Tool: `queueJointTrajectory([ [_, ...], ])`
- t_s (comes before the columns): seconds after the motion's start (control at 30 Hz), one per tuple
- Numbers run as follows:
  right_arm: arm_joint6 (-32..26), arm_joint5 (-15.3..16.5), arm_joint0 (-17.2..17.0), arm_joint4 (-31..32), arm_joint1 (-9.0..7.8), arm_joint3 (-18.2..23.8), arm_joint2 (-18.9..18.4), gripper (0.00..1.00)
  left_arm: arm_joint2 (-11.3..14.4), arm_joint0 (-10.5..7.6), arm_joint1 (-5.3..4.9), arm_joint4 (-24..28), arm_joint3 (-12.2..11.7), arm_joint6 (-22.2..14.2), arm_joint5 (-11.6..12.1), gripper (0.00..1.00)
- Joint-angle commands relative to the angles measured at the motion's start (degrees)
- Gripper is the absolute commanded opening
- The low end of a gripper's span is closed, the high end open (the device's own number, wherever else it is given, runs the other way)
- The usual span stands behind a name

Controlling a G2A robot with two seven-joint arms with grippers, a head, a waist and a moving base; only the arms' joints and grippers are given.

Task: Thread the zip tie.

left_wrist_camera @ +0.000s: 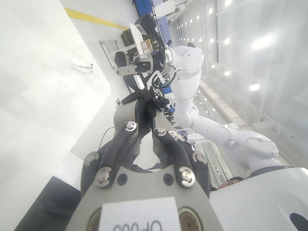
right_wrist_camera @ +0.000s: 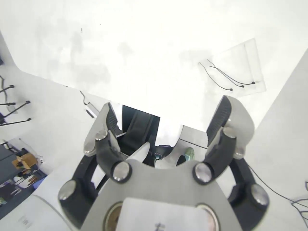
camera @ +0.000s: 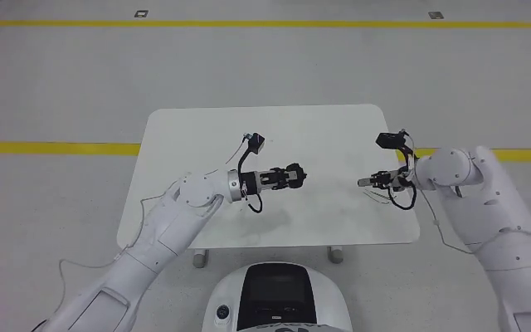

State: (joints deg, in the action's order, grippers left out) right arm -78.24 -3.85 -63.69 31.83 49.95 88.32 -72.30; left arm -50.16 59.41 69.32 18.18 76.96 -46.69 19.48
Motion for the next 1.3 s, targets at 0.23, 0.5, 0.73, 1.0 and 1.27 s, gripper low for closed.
queueJointTrajectory([
  [0.23, -1.4, 6.4, 4.1, 9.3, -1.64, -1.2, 6.3, 1.0, 0.0, 0.0, 0.0, 0.0, 0.0, 0.0, 0.0, 0.0],
  [0.5, -1.4, 7.1, 4.3, 9.3, -1.77, -1.5, 7.0, 1.0, 0.0, 0.0, 0.0, 0.0, 0.0, 0.0, 0.0, 0.0],
  [0.73, 0.6, 6.9, 6.2, 11.7, -1.0, -7.0, 9.6, 1.0, 0.0, 0.0, 0.0, 0.0, 0.0, 0.0, 0.0, 0.0],
  [1.0, -1.3, 11.3, 12.2, 11.6, 0.73, -16.9, 14.5, 1.0, 0.0, 0.0, 0.0, 0.0, 0.0, 0.0, 0.0, 0.0],
  [1.27, 0.5, 12.3, 11.2, 12.6, 0.85, -17.3, 15.2, 1.0, 0.0, 0.0, 0.0, 0.0, 0.0, 0.0, 0.0, 0.0],
])
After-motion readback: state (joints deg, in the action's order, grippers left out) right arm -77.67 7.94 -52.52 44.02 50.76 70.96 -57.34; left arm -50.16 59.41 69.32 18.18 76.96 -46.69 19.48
